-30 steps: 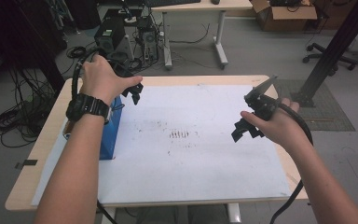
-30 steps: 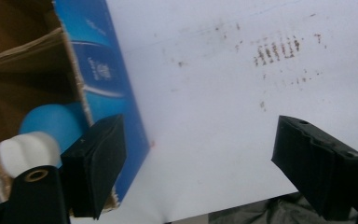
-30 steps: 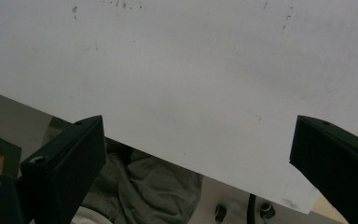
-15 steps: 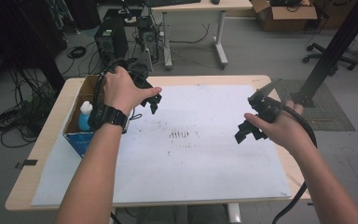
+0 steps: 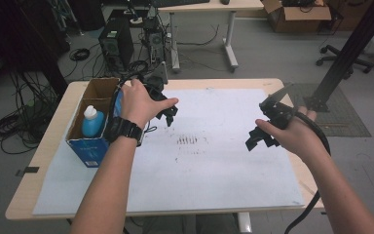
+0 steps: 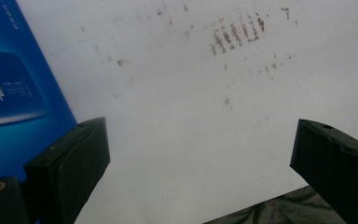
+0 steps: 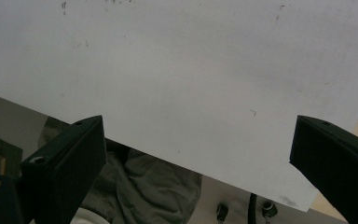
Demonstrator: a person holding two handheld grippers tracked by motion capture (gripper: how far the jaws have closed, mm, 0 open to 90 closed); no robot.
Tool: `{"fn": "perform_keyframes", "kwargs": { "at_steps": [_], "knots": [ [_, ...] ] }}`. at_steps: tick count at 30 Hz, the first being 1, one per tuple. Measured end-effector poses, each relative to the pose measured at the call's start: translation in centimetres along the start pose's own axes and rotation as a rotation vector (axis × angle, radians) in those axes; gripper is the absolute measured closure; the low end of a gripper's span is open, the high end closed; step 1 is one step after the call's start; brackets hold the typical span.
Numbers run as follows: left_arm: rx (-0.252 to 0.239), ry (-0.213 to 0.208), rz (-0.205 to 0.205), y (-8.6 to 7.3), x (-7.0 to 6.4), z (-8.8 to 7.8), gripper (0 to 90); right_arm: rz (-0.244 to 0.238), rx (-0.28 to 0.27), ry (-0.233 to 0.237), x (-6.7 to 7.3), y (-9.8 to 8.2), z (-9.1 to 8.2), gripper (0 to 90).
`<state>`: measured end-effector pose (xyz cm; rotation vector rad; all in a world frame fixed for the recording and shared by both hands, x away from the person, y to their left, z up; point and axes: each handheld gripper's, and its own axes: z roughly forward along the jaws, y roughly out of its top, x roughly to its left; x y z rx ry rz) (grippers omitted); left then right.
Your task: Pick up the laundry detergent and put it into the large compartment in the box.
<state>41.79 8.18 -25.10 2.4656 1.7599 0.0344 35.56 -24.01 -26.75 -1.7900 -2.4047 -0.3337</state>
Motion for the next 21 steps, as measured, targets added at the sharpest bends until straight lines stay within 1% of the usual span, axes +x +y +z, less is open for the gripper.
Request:
{"fn": "perform_keyframes", "kwargs": {
  "at_steps": [2, 4, 16, 19, 21],
  "knots": [
    [0.000, -0.003, 0.002, 0.05, -0.16, 0.17, 5.0, 0.003, 0.001, 0.000, 0.02, -0.01, -0.02, 3.8],
    [-0.013, -0.013, 0.001, 0.06, -0.23, 0.18, 5.0, 0.002, 0.000, 0.000, -0.02, -0.04, -0.04, 3.8],
    [-0.011, -0.007, -0.004, 0.02, -0.22, 0.21, 4.8, 0.009, 0.003, -0.002, 0.08, -0.19, -0.11, 3.8],
    [0.000, -0.005, -0.003, 0.00, -0.19, 0.29, 4.9, 0.006, 0.000, -0.002, 0.02, -0.25, -0.15, 3.8],
    [-0.011, -0.004, -0.011, 0.01, -0.11, 0.23, 4.9, 0.010, -0.001, -0.002, -0.03, -0.27, -0.19, 3.8]
  ]
}}
